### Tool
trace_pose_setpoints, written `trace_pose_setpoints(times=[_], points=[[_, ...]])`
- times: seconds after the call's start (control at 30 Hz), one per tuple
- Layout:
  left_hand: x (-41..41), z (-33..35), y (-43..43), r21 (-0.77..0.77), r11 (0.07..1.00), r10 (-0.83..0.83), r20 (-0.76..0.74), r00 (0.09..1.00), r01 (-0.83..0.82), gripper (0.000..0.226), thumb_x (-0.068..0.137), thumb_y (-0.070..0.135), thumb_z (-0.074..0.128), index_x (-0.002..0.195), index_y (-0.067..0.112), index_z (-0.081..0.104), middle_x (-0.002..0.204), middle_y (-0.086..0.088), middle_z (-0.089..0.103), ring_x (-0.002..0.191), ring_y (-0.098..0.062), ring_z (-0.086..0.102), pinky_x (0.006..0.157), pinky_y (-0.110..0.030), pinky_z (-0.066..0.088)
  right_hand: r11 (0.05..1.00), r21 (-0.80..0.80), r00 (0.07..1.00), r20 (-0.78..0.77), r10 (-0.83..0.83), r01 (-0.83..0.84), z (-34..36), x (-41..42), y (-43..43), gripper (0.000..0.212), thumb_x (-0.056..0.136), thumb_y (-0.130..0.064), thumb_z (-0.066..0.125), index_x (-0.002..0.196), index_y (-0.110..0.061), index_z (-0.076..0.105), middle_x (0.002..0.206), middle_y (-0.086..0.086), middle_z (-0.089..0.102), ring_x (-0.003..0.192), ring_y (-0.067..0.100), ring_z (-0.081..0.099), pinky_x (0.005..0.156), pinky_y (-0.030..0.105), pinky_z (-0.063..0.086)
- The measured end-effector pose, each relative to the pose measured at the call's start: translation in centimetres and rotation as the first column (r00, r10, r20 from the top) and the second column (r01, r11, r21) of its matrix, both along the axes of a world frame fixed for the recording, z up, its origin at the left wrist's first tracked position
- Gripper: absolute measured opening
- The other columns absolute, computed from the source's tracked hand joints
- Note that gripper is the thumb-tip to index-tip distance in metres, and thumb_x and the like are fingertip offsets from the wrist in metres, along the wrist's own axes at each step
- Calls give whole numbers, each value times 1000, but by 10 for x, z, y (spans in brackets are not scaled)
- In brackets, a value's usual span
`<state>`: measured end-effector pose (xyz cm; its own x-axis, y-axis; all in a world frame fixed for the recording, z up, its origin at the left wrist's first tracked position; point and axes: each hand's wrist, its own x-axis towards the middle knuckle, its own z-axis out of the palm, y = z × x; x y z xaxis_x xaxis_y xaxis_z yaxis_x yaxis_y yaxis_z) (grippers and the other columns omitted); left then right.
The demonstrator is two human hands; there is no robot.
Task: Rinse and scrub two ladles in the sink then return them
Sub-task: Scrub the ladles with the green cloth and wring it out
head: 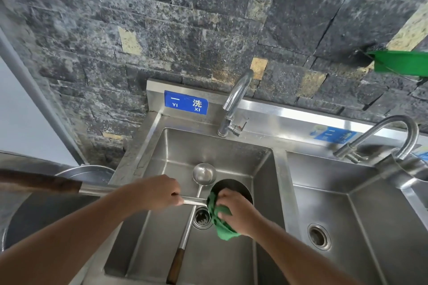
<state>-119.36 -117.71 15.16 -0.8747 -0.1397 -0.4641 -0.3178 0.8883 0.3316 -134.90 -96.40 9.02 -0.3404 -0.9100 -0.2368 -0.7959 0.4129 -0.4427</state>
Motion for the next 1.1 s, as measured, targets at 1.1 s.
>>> trace_pose_setpoints(times=[1.1], points=[[37, -51, 22, 412, 775, 550, -68, 832, -479, 30, 97, 36, 57, 76, 15, 53, 44, 4, 42, 29, -2, 34, 35, -19, 29, 223, 181, -150, 977, -149, 958, 1, -3, 37, 26, 96, -19, 58, 114, -1, 65, 108, 28, 70, 98, 45, 67, 82, 55, 56]])
